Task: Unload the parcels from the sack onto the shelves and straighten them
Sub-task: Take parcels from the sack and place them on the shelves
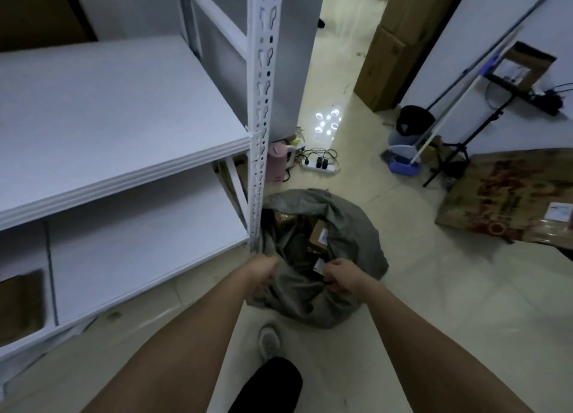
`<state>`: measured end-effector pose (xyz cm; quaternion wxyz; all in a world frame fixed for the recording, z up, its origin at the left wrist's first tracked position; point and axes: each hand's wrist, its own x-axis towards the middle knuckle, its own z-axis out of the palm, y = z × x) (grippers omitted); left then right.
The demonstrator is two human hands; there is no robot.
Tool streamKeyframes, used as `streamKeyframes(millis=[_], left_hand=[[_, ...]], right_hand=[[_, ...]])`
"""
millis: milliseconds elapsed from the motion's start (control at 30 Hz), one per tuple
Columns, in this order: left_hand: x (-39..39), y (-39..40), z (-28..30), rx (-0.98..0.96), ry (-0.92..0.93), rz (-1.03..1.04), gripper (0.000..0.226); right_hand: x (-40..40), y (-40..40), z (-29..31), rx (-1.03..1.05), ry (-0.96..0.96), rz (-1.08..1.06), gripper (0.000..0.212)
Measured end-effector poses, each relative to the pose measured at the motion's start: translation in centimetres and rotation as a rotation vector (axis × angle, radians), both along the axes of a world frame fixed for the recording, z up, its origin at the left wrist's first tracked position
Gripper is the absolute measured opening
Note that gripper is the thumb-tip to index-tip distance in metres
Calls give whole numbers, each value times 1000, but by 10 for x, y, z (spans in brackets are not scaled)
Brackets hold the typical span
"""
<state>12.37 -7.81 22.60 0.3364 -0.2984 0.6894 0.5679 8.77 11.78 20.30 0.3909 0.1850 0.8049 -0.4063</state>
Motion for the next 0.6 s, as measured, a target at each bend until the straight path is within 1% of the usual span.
streamKeyframes(millis=[133,167,200,267,300,333,367,433,467,500,567,600], left_hand=[[-56,25,-30,-11,-61,33,18],[-68,32,-36,-3,-71,43,20],[-77,38,-41,6,-84,56,29],[-94,49,-48,5,-106,85,43],[-100,53,-51,-4,-110,96,46],[-108,56,-56,-10,-115,104,45],[-115,59,-59,-14,-112,111,38],[-125,64,-69,-14,-112,138,14],[-129,67,-74,-21,-108,164,17],[-134,70,-77,-28,-107,188,23],[-140,75,-83,-27,-102,219,26],[-144,80,-91,-25,-105,255,26]], right_hand=[[-59,18,-23,77,-12,114,24],[-73,23,-29,104,-28,158,20],[-84,27,-34,139,-39,201,19],[-105,34,-44,201,-37,284,31],[-114,36,-49,222,-32,328,34],[-125,38,-54,246,-30,375,35],[-133,40,-58,267,-25,412,31],[-148,41,-63,294,-42,493,13],[-156,43,-67,297,-60,532,22],[-165,45,-72,304,-56,592,34],[-179,48,-79,341,0,720,52],[-187,51,-85,360,36,792,58]])
